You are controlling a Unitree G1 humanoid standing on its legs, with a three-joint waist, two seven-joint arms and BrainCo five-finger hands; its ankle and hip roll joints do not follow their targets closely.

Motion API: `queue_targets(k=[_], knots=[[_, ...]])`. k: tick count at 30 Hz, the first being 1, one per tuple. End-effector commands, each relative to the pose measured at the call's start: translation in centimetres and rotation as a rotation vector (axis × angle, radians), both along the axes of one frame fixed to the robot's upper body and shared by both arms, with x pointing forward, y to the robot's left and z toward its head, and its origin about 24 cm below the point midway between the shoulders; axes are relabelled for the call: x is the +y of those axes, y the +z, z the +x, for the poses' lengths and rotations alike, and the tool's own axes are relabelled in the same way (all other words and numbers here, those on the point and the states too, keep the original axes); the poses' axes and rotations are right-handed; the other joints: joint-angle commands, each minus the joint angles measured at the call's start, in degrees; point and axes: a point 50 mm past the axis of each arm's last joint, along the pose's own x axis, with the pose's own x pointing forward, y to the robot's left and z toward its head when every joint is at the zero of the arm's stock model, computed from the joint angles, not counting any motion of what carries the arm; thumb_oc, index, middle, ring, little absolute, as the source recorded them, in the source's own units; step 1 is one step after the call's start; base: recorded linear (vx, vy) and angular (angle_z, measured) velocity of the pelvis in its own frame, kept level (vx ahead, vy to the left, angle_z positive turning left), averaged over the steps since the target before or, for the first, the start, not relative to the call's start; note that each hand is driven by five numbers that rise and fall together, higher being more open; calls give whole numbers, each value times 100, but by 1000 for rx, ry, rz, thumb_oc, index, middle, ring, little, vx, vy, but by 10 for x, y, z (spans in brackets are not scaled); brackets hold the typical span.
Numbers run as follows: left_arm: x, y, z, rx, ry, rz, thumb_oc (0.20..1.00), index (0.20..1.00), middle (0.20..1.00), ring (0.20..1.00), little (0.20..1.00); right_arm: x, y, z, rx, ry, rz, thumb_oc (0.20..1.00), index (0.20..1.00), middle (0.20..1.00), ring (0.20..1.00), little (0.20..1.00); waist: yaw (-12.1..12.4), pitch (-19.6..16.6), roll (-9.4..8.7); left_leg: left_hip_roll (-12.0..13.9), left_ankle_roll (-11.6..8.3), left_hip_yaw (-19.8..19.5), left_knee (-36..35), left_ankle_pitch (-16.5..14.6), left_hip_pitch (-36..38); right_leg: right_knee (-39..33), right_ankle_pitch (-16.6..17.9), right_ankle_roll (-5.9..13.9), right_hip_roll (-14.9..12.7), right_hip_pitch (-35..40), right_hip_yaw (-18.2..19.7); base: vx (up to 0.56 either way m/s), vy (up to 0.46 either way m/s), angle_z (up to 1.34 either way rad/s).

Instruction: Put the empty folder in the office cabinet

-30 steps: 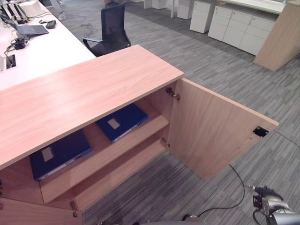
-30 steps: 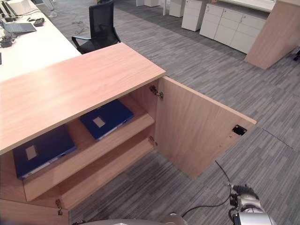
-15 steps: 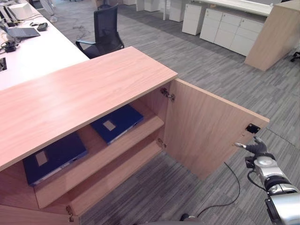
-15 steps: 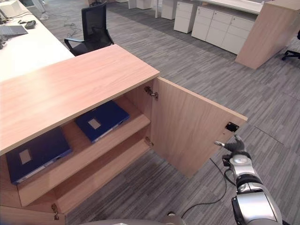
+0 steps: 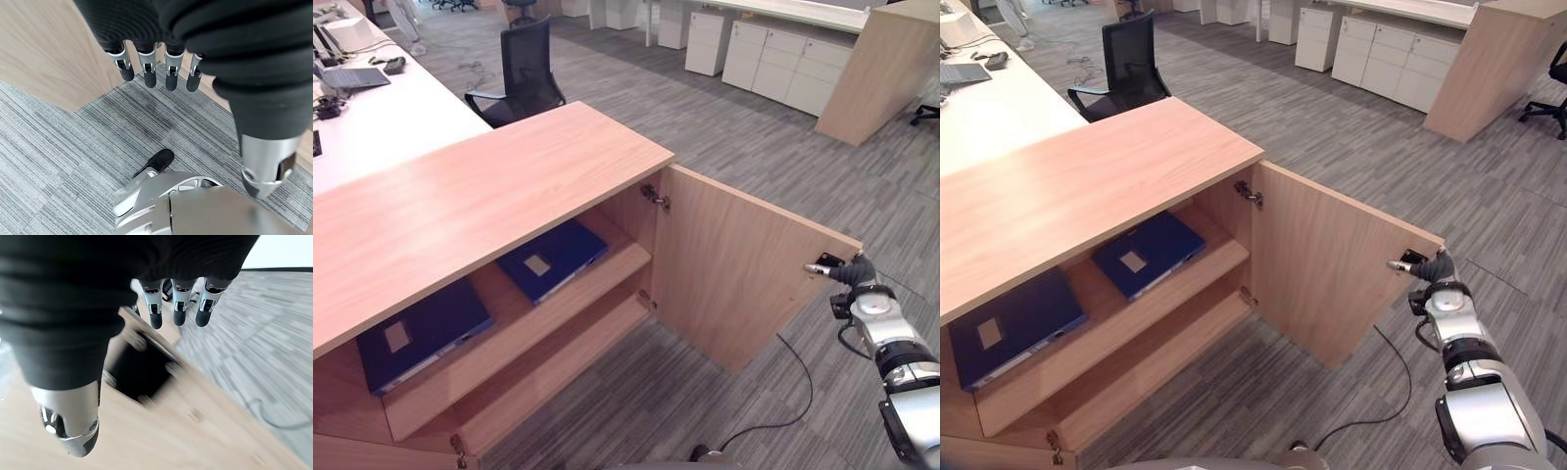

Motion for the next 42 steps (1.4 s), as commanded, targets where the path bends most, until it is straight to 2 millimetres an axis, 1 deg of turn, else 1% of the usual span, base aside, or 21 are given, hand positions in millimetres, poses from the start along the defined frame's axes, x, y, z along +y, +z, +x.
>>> queue_targets(k=[1,2,3,5,6,7,8,9,10,11,12,15,17,19,25,27,31,37,40,41,42], knots=[[13,4,4,-23,9,33,1000,1000,1000,1000,1000,65,55,51,-247,310,36,1000,1000,1000,1000,1000,309,177,-238,-296,-50,-571,-2,-382,-157,-672,637,372,-34,404,-807,-7,0,-3],[13,4,4,-23,9,33,1000,1000,1000,1000,1000,65,55,51,-246,310,36,1000,1000,1000,1000,1000,309,177,-237,-296,-50,-571,-2,-382,-157,-673,638,372,-34,405,-808,-15,-2,-4],[13,4,6,-34,9,25,1000,1000,1000,1000,1000,94,57,54,-267,462,65,1000,1000,1000,1000,1000,315,196,-228,-296,-48,-548,4,-378,-160,-686,667,373,-43,401,-835,-19,0,-6],[11,4,6,-38,8,15,1000,1000,1000,1000,1000,125,53,52,-280,612,129,1000,1000,1000,1000,1000,306,212,-216,-288,-45,-516,20,-376,-162,-683,695,368,-53,389,-843,-21,4,-18],[11,4,6,-37,8,15,1000,1000,1000,1000,1000,125,53,52,-279,613,130,1000,1000,1000,1000,1000,303,206,-216,-288,-45,-515,21,-377,-163,-684,696,369,-53,389,-843,-11,4,-32],[11,4,7,-40,6,8,1000,1000,1000,1000,1000,163,52,45,-269,814,162,1000,1000,1000,1000,1000,294,224,-215,-281,-52,-475,23,-374,-157,-697,711,359,-53,383,-850,-3,1,-32],[11,4,6,-39,7,7,1000,1000,1000,1000,1000,163,51,45,-267,815,162,1000,1000,1000,1000,1000,290,218,-210,-280,-53,-475,23,-374,-157,-696,710,359,-52,383,-850,-2,2,-26],[11,4,7,-45,13,-3,1000,1000,1000,1000,1000,195,50,29,-283,986,320,1000,1000,1000,1000,1000,262,227,-189,-272,-68,-449,25,-362,-164,-716,707,347,-39,374,-847,0,2,-22],[9,4,8,-49,8,-16,1000,1000,1000,1000,1000,211,46,21,-274,1064,401,1000,1000,1000,1000,1000,257,239,-183,-265,-74,-434,22,-354,-164,-726,701,341,-28,370,-844,5,2,-20],[7,3,8,-43,-3,-22,1000,1000,1000,1000,1000,224,40,14,-257,1117,467,1000,1000,1000,1000,1000,254,236,-180,-265,-79,-425,22,-349,-163,-732,700,336,-16,371,-837,4,1,-11],[7,3,7,-42,-3,-22,1000,1000,1000,1000,1000,224,39,13,-256,1118,469,1000,1000,1000,1000,1000,253,229,-182,-265,-80,-424,21,-349,-162,-734,700,336,-15,372,-836,10,2,-15],[0,2,12,-51,-41,-50,1000,1000,1000,1000,1000,266,16,-12,-120,1312,584,1000,1000,1000,1000,1000,258,247,-188,-251,-106,-416,18,-326,-176,-772,695,320,23,358,-816,1,7,-37],[-2,1,12,-49,-47,-58,1000,1000,1000,1000,1000,272,10,-16,-74,1348,561,1000,1000,1000,1000,1000,264,249,-196,-246,-112,-416,16,-321,-180,-776,689,314,31,356,-816,-5,4,-15],[-6,0,12,-43,-46,-72,1000,1000,1000,1000,1000,283,-10,-21,34,1370,530,1000,1000,1000,1000,1000,263,244,-228,-247,-126,-421,2,-302,-197,-812,686,301,69,349,-794,-3,0,6],[-8,0,15,-39,-44,-80,1000,1000,1000,1000,1000,299,-16,-19,132,1436,444,1000,1000,1000,1000,1000,260,245,-305,-237,-122,-450,-8,-282,-233,-836,699,283,103,298,-724,-7,-1,20],[-9,0,18,-43,-47,-81,1000,1000,1000,1000,1000,310,-13,-21,131,1469,500,1000,1000,1000,1000,1000,257,252,-327,-239,-115,-456,-3,-281,-236,-826,711,280,101,284,-707,-10,2,14],[-15,0,31,-69,-85,-102,1000,1000,1000,1000,1000,341,-10,-36,126,1493,836,1000,1000,1000,1000,1000,274,236,-382,-251,-93,-471,14,-297,-239,-793,772,280,72,245,-708,-6,0,1],[-19,0,36,-84,-99,-108,1000,1000,1000,1000,1000,341,-24,-39,140,1420,908,1000,1000,1000,1000,1000,263,249,-396,-267,-77,-494,22,-300,-245,-784,785,273,64,228,-680,-23,12,8],[-21,0,37,-88,-117,-114,1000,1000,1000,1000,1000,325,-59,-38,230,1274,848,1000,1000,1000,1000,1000,267,262,-372,-301,-53,-543,20,-285,-274,-795,806,292,58,225,-648,-46,37,1],[-21,0,37,-88,-117,-113,1000,1000,1000,1000,1000,325,-60,-38,229,1275,848,1000,1000,1000,1000,1000,268,258,-377,-301,-52,-544,19,-285,-274,-794,806,293,57,225,-648,-69,65,6],[-24,-1,36,-86,-113,-127,1000,1000,1000,1000,1000,309,-94,-43,340,1156,750,1000,1000,1000,1000,1000,303,276,-329,-334,-24,-604,28,-274,-307,-755,794,303,22,213,-625,-52,49,8]])
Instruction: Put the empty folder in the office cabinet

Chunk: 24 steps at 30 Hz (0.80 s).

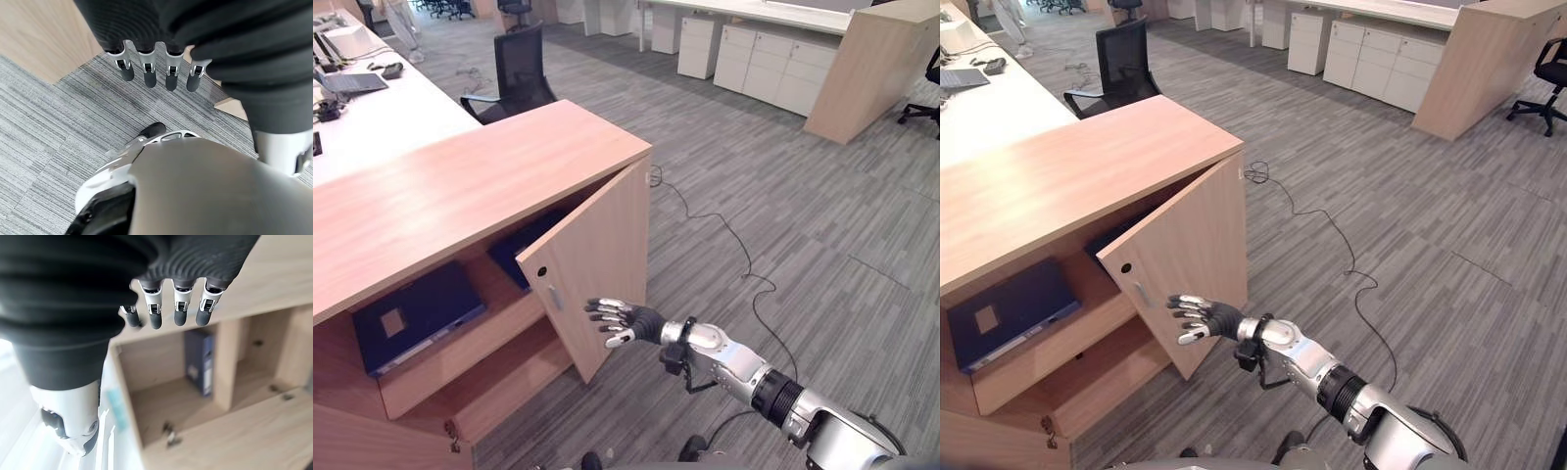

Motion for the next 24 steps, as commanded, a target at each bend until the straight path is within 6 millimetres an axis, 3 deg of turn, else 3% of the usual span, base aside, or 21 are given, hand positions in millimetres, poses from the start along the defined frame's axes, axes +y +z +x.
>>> queue_targets(k=[1,2,3,5,8,10,11,13,15,16,20,21,23,24], knots=[[-4,0,8,-7,-21,-10,1000,1000,1000,1000,1000,13,0,13,-72,-19,-60,1000,1000,1000,1000,1000,121,314,-347,-517,124,-1,-27,-364,307,-788,777,275,36,487,143,-76,74,7],[-4,0,6,-3,-23,-13,1000,1000,1000,1000,1000,4,-15,9,-50,-39,-144,1000,1000,1000,1000,1000,139,316,-324,-534,143,-31,-30,-361,289,-762,772,284,8,476,149,-67,102,8],[-9,-2,1,12,-25,-29,1000,1000,1000,1000,1000,-20,-51,-5,53,-107,-318,1000,1000,1000,1000,1000,193,319,-241,-603,201,-120,-31,-353,263,-633,773,316,-95,452,132,-89,155,13],[-18,-4,-2,21,-40,-61,1000,1000,1000,1000,1000,-45,-80,-22,158,-182,-477,1000,1000,1000,1000,1000,268,311,-127,-707,288,-252,-30,-368,262,-375,750,371,-299,415,106,-55,180,18],[-29,-4,-3,4,-68,-117,1000,1000,1000,1000,1000,-86,-102,-44,300,-334,-620,1000,1000,1000,1000,1000,385,332,89,-866,415,-500,-34,-399,332,227,625,462,-684,425,102,5,179,53],[-32,0,-6,-22,-81,-158,1000,1000,1000,1000,1000,-115,-109,-56,376,-446,-684,1000,1000,1000,1000,1000,421,348,236,-954,467,-809,-63,-405,341,648,570,572,-891,448,434,34,121,71],[-32,0,-6,-21,-81,-158,1000,1000,1000,1000,1000,-115,-109,-56,376,-446,-684,1000,1000,1000,1000,1000,422,346,233,-957,468,-808,-63,-405,341,654,567,573,-895,444,437,22,21,102],[-30,5,-3,-65,-91,-181,1000,1000,1000,1000,1000,-145,-118,-80,470,-566,-762,1000,1000,1000,1000,1000,426,328,311,-955,385,-1441,-102,-286,292,549,-51,413,-397,417,1506,11,-58,101],[-25,10,7,-103,-111,-176,1000,1000,1000,1000,1000,-157,-122,-94,512,-627,-788,1000,1000,1000,1000,1000,450,399,278,-1014,313,-1801,44,-188,128,291,-232,247,2,377,1990,-29,-129,124],[-27,11,8,-108,-110,-191,1000,1000,1000,1000,1000,-158,-123,-98,526,-628,-798,1000,1000,1000,1000,1000,504,408,237,-1083,252,-2015,116,-184,78,146,-300,265,133,460,2095,46,-192,129],[-26,14,0,-99,-98,-212,1000,1000,1000,1000,1000,-161,-127,-111,564,-585,-863,1000,1000,1000,1000,1000,676,320,136,-1043,56,-2313,55,-157,102,-236,-357,211,272,856,1744,111,-222,123],[-22,16,-3,-109,-52,-215,1000,1000,1000,1000,1000,-163,-130,-119,585,-577,-889,1000,1000,1000,1000,1000,840,320,61,-977,-55,-2448,107,-140,56,-491,-396,169,413,1083,1625,82,-264,62],[-21,17,-5,-109,-42,-220,1000,1000,1000,1000,1000,-163,-130,-121,590,-575,-899,1000,1000,1000,1000,1000,908,347,38,-948,-109,-2542,130,-131,36,-549,-433,143,481,1153,1559,60,-273,54],[-19,17,-9,-106,0,-218,1000,1000,1000,1000,1000,-163,-131,-124,596,-573,-916,1000,1000,1000,1000,1000,1085,417,-25,-864,-223,-2708,197,-124,-17,-612,-520,75,610,1215,1486,18,-195,61]])
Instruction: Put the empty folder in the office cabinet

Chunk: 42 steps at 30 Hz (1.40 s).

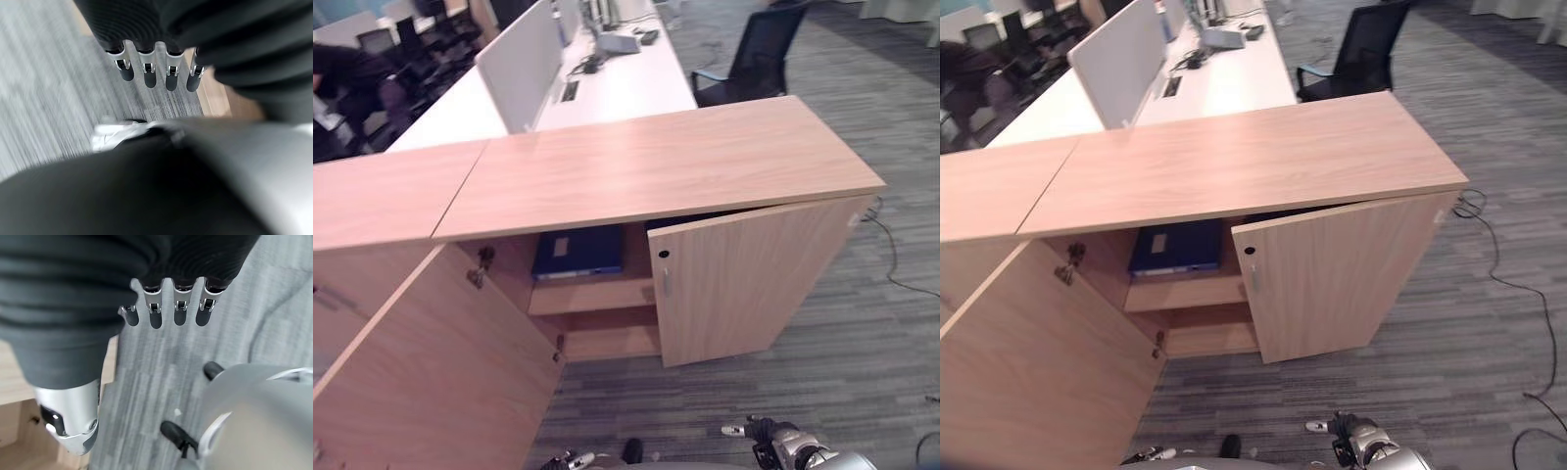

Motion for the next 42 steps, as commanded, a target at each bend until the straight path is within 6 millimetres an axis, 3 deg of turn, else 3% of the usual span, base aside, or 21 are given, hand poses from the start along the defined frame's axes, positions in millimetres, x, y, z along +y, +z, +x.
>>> queue_targets(k=[1,9,10,11,12,14,15,18,19,21,25,26,28,30,31,32,33,34,36,37,42], knots=[[9,1,-5,27,16,8,1000,1000,1000,1000,1000,6,-2,0,23,37,-24,1000,1000,1000,1000,1000,116,46,-457,-451,-164,223,-10,-337,-162,-1163,725,421,-23,246,204,32,-332,74],[10,1,-10,36,80,15,1000,1000,1000,1000,1000,8,-3,-4,19,21,-33,1000,1000,1000,1000,1000,428,304,-466,-187,-504,-108,131,-309,-241,-1085,353,270,222,499,-219,27,-201,56],[8,1,-3,18,79,18,1000,1000,1000,1000,1000,2,-1,-3,10,18,-53,1000,1000,1000,1000,1000,400,398,-416,-146,-560,111,293,-231,-404,-1111,327,253,227,551,-424,-105,-155,116],[6,-2,-2,24,94,26,1000,1000,1000,1000,1000,-3,1,0,-2,6,-65,1000,1000,1000,1000,1000,280,423,-385,125,-452,965,567,-245,-550,-1236,389,239,242,632,-572,-100,-106,100],[6,-2,-2,24,94,25,1000,1000,1000,1000,1000,-3,1,0,-3,6,-65,1000,1000,1000,1000,1000,283,423,-382,128,-452,967,577,-252,-555,-1238,391,238,245,631,-569,-70,-63,66],[8,-8,-13,82,132,45,1000,1000,1000,1000,1000,-6,1,-1,-3,-31,-66,1000,1000,1000,1000,1000,247,394,-314,401,-282,1819,1076,-391,-749,-1491,478,188,283,723,-726,-93,-73,48],[10,-11,-21,119,151,58,1000,1000,1000,1000,1000,-7,1,-2,0,-47,-62,1000,1000,1000,1000,1000,234,357,-282,469,-248,1990,1260,-456,-825,-1525,488,152,287,717,-765,-76,-56,90],[11,-15,-37,186,171,76,1000,1000,1000,1000,1000,-8,-1,-9,13,-75,-53,1000,1000,1000,1000,1000,188,291,-239,585,-225,2206,1425,-525,-873,-1547,479,86,304,705,-811,-10,-20,70],[16,-17,-53,252,196,105,1000,1000,1000,1000,1000,-8,-4,-19,35,-102,-45,1000,1000,1000,1000,1000,175,227,-237,663,-232,2343,1439,-503,-869,-1584,455,41,326,748,-866,8,-16,39],[19,-17,-58,267,212,117,1000,1000,1000,1000,1000,-9,-5,-25,48,-122,-42,1000,1000,1000,1000,1000,163,187,-237,693,-242,2394,1387,-468,-861,-1612,450,20,345,758,-902,5,-9,68],[54,-9,-61,250,279,218,1000,1000,1000,1000,1000,-14,-6,-37,64,-176,-43,1000,1000,1000,1000,1000,227,82,-252,691,-332,2448,1098,-252,-857,-1766,520,9,373,794,-1072,-16,16,85],[79,-1,-53,202,306,297,1000,1000,1000,1000,1000,-15,-7,-42,64,-208,-35,1000,1000,1000,1000,1000,245,39,-271,640,-347,2409,971,-187,-823,-1814,589,40,358,809,-1103,6,62,32],[92,4,-47,168,321,338,1000,1000,1000,1000,1000,-13,-8,-42,61,-215,-28,1000,1000,1000,1000,1000,251,16,-296,603,-349,2377,921,-165,-803,-1837,629,59,341,824,-1099,9,45,45],[120,19,-28,60,341,428,1000,1000,1000,1000,1000,-12,-9,-44,52,-229,-18,1000,1000,1000,1000,1000,259,-37,-305,532,-344,2341,811,-153,-740,-1853,706,108,306,837,-1070,6,59,37],[132,32,-11,-38,345,460,1000,1000,1000,1000,1000,-11,-9,-46,50,-239,-8,1000,1000,1000,1000,1000,258,-71,-306,495,-340,2324,757,-158,-707,-1861,735,126,287,842,-1062,18,77,7],[152,65,22,-255,344,522,1000,1000,1000,1000,1000,-14,-9,-51,54,-283,2,1000,1000,1000,1000,1000,274,-127,-288,436,-321,2278,726,-169,-688,-1867,777,151,254,851,-1046,16,51,4],[152,66,21,-253,345,524,1000,1000,1000,1000,1000,-13,-10,-52,55,-281,4,1000,1000,1000,1000,1000,263,-133,-296,434,-319,2277,726,-170,-688,-1867,778,153,252,852,-1047,30,55,20],[179,90,29,-336,390,638,1000,1000,1000,1000,1000,-17,-9,-56,62,-318,12,1000,1000,1000,1000,1000,220,-202,-275,388,-302,2230,706,-184,-649,-1874,818,177,228,851,-982,22,28,23],[179,91,29,-337,390,639,1000,1000,1000,1000,1000,-16,-10,-55,62,-317,14,1000,1000,1000,1000,1000,215,-198,-284,386,-301,2231,704,-183,-647,-1874,819,179,226,853,-982,19,19,12],[193,106,41,-386,389,702,1000,1000,1000,1000,1000,-16,-10,-58,72,-315,26,1000,1000,1000,1000,1000,158,-241,-280,372,-295,2226,690,-190,-611,-1869,851,195,214,856,-927,27,14,-4],[208,130,62,-473,374,783,1000,1000,1000,1000,1000,-20,-9,-61,79,-310,27,1000,1000,1000,1000,1000,10,-292,-308,386,-306,2261,663,-189,-565,-1866,883,208,208,841,-822,11,-2,-2]])
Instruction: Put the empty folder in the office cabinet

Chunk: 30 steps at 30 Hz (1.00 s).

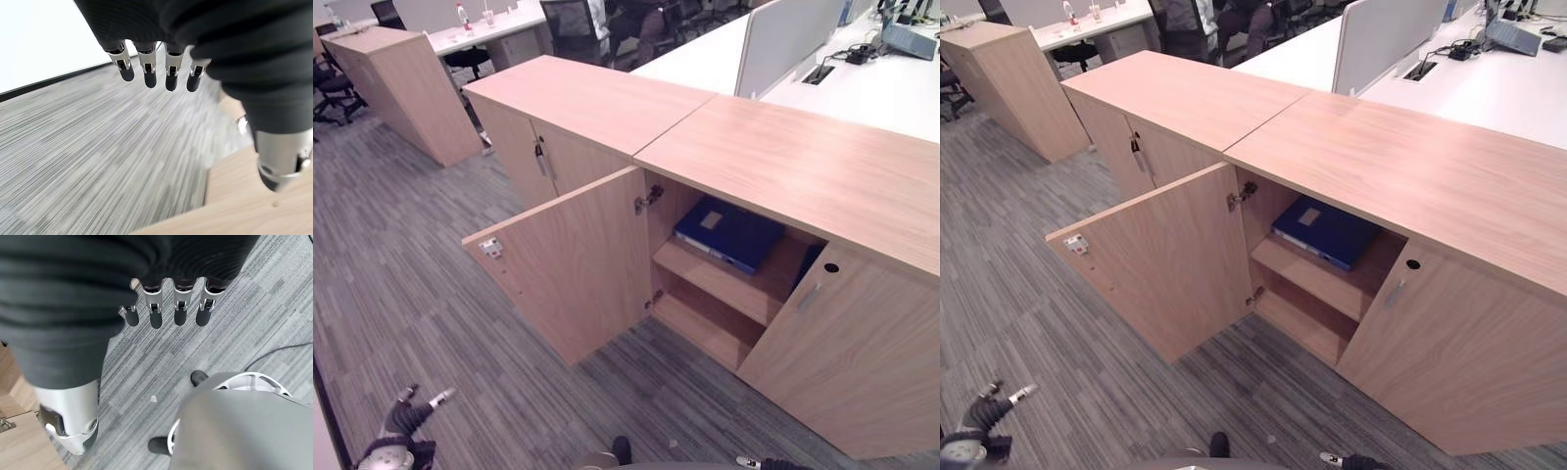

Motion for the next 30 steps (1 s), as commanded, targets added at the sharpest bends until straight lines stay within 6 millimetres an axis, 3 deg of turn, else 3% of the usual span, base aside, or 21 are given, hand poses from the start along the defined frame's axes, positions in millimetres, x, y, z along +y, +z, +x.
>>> queue_targets(k=[1,4,6,11,13,15,18,20,23,27,28,30], knots=[[27,32,6,-41,-6,161,1000,1000,1000,1000,1000,-3,2,4,-4,-20,2,1000,1000,1000,1000,1000,-97,-67,-337,146,-389,15,590,-319,-280,-1332,949,144,181,298,570,23,-11,-5],[30,42,19,-83,-16,186,1000,1000,1000,1000,1000,-8,3,5,-3,-17,-10,1000,1000,1000,1000,1000,-142,-51,-362,196,-403,34,749,-375,-342,-1307,951,154,171,294,603,5,-3,-1],[35,52,29,-136,0,201,1000,1000,1000,1000,1000,-17,7,10,-9,2,-32,1000,1000,1000,1000,1000,-131,30,-402,236,-442,-50,1395,-600,-529,-1255,904,137,139,310,772,0,0,0],[48,67,44,-141,12,245,1000,1000,1000,1000,1000,-29,14,24,-42,0,-70,1000,1000,1000,1000,1000,-45,182,-395,472,-596,-230,1480,-439,-726,-1231,831,111,175,304,913,-38,53,-38],[62,76,49,-90,24,295,1000,1000,1000,1000,1000,-40,20,31,-66,-11,-97,1000,1000,1000,1000,1000,30,279,-314,304,-605,-635,814,-233,-691,-1128,909,249,152,331,876,3,149,-19],[63,77,51,-85,27,298,1000,1000,1000,1000,1000,-42,21,31,-71,-25,-93,1000,1000,1000,1000,1000,10,268,-259,250,-580,-734,543,-233,-521,-1058,944,312,110,334,881,22,142,0],[71,83,52,-56,34,313,1000,1000,1000,1000,1000,-53,22,16,-56,-96,-104,1000,1000,1000,1000,1000,-116,32,-165,34,-521,-859,274,-304,-255,-949,1094,480,-116,281,913,61,264,-8],[74,91,58,-49,20,327,1000,1000,1000,1000,1000,-58,23,9,-44,-122,-100,1000,1000,1000,1000,1000,-193,-160,-153,-192,-373,-809,308,-466,-157,-878,1265,616,-380,182,992,75,307,7],[82,97,56,-32,40,336,1000,1000,1000,1000,1000,-60,23,4,-36,-139,-93,1000,1000,1000,1000,1000,-246,-289,-146,-354,-260,-734,355,-584,-60,-794,1341,697,-564,130,1062,59,257,-7],[93,103,52,-25,85,325,1000,1000,1000,1000,1000,-61,23,3,-40,-150,-83,1000,1000,1000,1000,1000,-327,-360,-131,-501,-88,-583,418,-587,-18,-716,1496,734,-753,64,1062,-23,171,-15],[101,116,51,29,72,391,1000,1000,1000,1000,1000,-60,23,3,-42,-151,-81,1000,1000,1000,1000,1000,-380,-387,-118,-534,-37,-507,438,-629,23,-693,1550,775,-816,42,1085,15,132,-13],[102,120,55,88,23,429,1000,1000,1000,1000,1000,-60,23,4,-46,-145,-76,1000,1000,1000,1000,1000,-423,-401,-107,-583,19,-429,464,-675,76,-650,1613,813,-880,9,1118,-9,164,-6]])
